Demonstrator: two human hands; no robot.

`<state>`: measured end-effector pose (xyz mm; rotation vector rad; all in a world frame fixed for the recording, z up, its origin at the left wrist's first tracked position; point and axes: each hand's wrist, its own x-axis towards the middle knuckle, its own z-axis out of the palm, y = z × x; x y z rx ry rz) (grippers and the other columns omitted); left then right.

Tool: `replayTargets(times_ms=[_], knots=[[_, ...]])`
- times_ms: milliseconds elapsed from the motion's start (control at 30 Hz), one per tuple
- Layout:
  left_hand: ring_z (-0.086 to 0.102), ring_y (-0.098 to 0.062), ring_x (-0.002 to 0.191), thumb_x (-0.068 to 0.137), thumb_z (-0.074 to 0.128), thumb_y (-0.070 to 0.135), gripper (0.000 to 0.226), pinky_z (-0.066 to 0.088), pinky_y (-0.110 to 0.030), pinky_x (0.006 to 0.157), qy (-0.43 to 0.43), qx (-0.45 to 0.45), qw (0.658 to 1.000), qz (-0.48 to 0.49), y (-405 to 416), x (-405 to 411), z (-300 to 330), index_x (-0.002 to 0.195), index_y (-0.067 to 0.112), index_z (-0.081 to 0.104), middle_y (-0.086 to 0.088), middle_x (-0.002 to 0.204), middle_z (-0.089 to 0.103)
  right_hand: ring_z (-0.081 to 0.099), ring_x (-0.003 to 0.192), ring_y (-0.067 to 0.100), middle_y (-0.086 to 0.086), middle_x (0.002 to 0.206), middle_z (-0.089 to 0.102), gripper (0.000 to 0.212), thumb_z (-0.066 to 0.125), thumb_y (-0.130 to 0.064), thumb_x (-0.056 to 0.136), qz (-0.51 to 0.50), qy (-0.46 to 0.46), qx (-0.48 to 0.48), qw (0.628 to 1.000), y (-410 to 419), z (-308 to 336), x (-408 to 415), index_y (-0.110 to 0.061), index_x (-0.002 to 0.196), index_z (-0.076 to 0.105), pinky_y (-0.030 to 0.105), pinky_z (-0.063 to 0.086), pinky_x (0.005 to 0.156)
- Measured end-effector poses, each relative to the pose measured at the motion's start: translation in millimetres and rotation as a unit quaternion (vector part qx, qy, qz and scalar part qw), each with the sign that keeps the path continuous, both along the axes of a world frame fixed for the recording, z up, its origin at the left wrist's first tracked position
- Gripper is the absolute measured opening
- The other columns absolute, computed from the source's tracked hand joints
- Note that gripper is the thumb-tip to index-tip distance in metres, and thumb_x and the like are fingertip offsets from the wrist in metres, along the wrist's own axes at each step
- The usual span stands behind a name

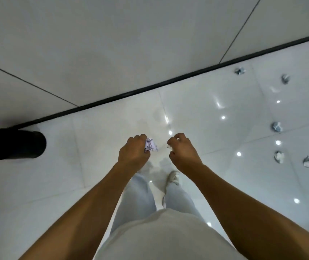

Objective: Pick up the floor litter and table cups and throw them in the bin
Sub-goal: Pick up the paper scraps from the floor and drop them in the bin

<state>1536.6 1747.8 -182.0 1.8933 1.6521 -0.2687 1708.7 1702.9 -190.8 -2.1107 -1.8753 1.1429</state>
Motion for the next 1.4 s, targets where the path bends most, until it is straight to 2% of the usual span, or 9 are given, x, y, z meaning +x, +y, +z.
replayTargets(times_ms=[133,367,500,700,800,1033,1100,1233,1400], knots=[[0.052,-0.023,0.104,0.086,0.054,0.023,0.027,0.044,-0.034,0.076,0.007,0.011,0.996,0.089,-25,-87,25,0.112,0.019,0.052,-0.001,0.109,0.059,0.052,0.109,0.032,0.014,0.13,0.046,0.035,0.046,0.003,0.086,0.115,0.009,0.016,0.993,17,29,-82,-0.004,0.118,0.058,0.027,0.045,0.081],[0.052,-0.02,0.104,0.088,0.053,0.02,0.027,0.042,-0.029,0.073,0.026,0.036,0.979,0.197,-61,-263,54,0.115,0.019,0.051,0.0,0.111,0.059,0.055,0.106,0.03,0.013,0.124,0.049,0.036,0.052,0.005,0.084,0.23,0.034,0.028,0.972,40,61,-271,-0.004,0.117,0.061,0.028,0.048,0.086],[0.052,-0.019,0.108,0.09,0.054,0.023,0.029,0.046,-0.029,0.08,0.028,0.047,0.968,0.246,-85,-372,58,0.119,0.02,0.05,0.0,0.116,0.059,0.059,0.104,0.028,0.011,0.121,0.05,0.034,0.053,0.006,0.083,0.298,0.048,0.027,0.953,44,66,-393,-0.005,0.115,0.062,0.031,0.051,0.09],[0.05,-0.019,0.111,0.091,0.052,0.026,0.03,0.041,-0.027,0.073,0.051,0.039,0.945,0.32,-118,-504,56,0.12,0.02,0.049,0.0,0.117,0.057,0.06,0.101,0.025,0.009,0.124,0.049,0.033,0.056,0.002,0.084,0.387,0.049,0.041,0.92,42,65,-534,-0.008,0.115,0.063,0.021,0.049,0.086],[0.051,-0.018,0.109,0.091,0.053,0.026,0.03,0.046,-0.028,0.076,0.043,0.038,0.929,0.366,-124,-549,54,0.12,0.02,0.049,0.0,0.117,0.057,0.058,0.105,0.025,0.009,0.127,0.048,0.034,0.058,0.001,0.085,0.422,0.037,0.03,0.905,46,63,-583,-0.009,0.117,0.062,0.02,0.047,0.09],[0.053,-0.018,0.105,0.089,0.055,0.029,0.03,0.045,-0.027,0.073,0.038,0.049,0.902,0.428,-93,-640,39,0.117,0.02,0.049,0.001,0.113,0.059,0.055,0.112,0.025,0.009,0.133,0.044,0.033,0.059,-0.006,0.089,0.481,0.011,0.01,0.877,96,51,-691,-0.01,0.121,0.059,0.028,0.043,0.103],[0.053,-0.018,0.104,0.089,0.055,0.028,0.03,0.046,-0.028,0.073,0.038,0.05,0.894,0.444,-74,-672,34,0.117,0.02,0.049,0.0,0.112,0.059,0.054,0.111,0.027,0.012,0.131,0.044,0.032,0.059,-0.008,0.089,0.5,0.018,0.009,0.866,117,47,-725,-0.008,0.121,0.058,0.03,0.044,0.102],[0.055,-0.019,0.105,0.09,0.05,0.022,0.022,0.052,-0.036,0.083,-0.001,0.037,0.882,0.47,-32,-743,28,0.11,0.016,0.055,0.002,0.111,0.063,0.051,0.111,0.026,0.012,0.127,0.048,0.032,0.054,-0.003,0.086,0.516,0.022,0.011,0.856,162,30,-796,-0.004,0.117,0.059,0.03,0.044,0.096],[0.059,-0.015,0.101,0.088,0.051,0.019,0.015,0.054,-0.035,0.08,-0.015,0.049,0.858,0.51,7,-817,21,0.101,0.02,0.058,0.009,0.104,0.065,0.054,0.111,0.023,0.009,0.129,0.046,0.032,0.056,-0.005,0.086,0.504,-0.006,-0.006,0.864,207,13,-869,-0.01,0.117,0.059,0.023,0.044,0.092]])
